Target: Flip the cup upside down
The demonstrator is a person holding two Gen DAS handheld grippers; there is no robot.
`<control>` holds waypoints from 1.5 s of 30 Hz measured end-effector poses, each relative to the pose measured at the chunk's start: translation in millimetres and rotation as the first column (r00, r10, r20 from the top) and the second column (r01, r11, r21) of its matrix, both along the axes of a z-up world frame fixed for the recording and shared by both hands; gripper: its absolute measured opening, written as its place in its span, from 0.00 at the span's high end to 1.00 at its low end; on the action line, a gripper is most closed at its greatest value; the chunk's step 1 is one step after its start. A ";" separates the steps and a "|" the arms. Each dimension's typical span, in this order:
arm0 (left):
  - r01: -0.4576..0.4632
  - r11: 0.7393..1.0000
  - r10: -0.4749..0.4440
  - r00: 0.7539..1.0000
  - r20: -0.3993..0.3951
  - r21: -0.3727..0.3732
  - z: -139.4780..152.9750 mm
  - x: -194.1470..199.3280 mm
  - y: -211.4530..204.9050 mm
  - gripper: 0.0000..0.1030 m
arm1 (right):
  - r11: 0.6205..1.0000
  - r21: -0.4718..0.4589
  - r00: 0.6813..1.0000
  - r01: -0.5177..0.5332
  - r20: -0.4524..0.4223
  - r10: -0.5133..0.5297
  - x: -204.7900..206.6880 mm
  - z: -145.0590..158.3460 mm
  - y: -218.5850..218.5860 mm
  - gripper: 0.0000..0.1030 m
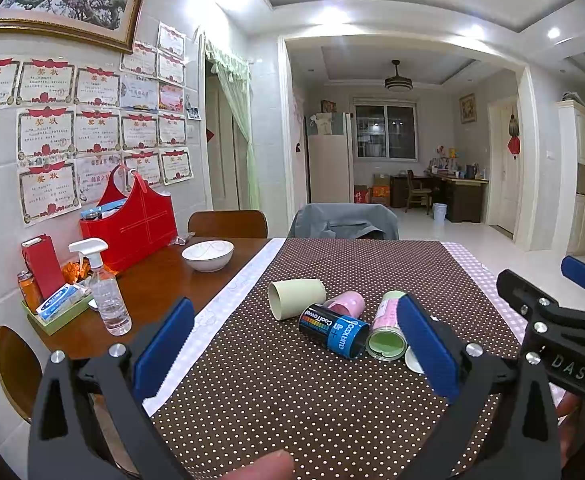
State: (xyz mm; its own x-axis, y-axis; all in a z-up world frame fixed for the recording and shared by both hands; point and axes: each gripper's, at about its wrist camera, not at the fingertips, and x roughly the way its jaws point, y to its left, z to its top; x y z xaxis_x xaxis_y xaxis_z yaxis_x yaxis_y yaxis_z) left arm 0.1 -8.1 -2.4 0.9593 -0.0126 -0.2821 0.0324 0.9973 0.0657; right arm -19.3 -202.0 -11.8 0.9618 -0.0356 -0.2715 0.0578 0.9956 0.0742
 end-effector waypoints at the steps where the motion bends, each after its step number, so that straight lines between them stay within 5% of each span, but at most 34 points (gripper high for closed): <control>1: 0.001 1.000 -0.001 1.000 0.000 0.000 -0.6 0.5 -0.2 0.04 | 1.000 -0.001 1.000 0.001 0.001 -0.001 -0.4 -1.1 0.7 0.06; 25: 0.022 1.000 -0.022 0.999 -0.049 0.000 -12.6 16.6 -5.3 0.04 | 1.000 0.000 0.999 0.013 -0.042 -0.013 17.3 -16.9 -4.5 0.06; 45: 0.090 0.995 -0.074 0.959 -0.275 0.045 -51.4 150.3 -32.5 0.04 | 0.997 0.050 0.962 0.067 -0.267 -0.052 114.8 -61.0 -68.9 0.06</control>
